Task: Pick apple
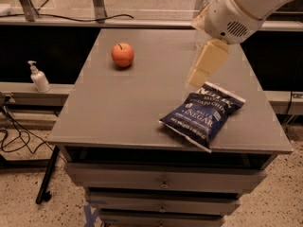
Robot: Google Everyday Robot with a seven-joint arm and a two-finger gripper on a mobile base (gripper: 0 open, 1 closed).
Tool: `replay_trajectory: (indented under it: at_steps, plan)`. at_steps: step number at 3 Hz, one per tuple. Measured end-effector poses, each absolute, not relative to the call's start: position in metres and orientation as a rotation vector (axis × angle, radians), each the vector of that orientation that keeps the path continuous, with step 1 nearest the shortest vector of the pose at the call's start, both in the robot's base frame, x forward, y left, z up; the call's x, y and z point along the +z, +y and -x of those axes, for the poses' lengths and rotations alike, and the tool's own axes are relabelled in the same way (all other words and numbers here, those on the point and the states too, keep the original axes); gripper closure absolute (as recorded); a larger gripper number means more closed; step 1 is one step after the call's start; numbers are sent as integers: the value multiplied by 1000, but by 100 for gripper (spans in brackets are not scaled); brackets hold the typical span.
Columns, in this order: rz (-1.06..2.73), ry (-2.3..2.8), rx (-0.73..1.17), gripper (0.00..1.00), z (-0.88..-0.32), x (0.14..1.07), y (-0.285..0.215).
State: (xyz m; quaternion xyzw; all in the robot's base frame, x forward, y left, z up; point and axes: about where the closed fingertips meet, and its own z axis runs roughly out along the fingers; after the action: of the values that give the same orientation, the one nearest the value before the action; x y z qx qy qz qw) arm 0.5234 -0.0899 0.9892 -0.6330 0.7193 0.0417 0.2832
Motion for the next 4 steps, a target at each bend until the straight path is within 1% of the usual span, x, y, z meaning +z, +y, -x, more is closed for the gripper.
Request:
replay_trajectory:
  at_steps: [1,2,4]
  plan:
    - [1694,1925,112,0,-523,989,-90]
    - [1581,1917,200,0,-537,984,-81]
    - [1315,1742,472,0,-633,982,-4]
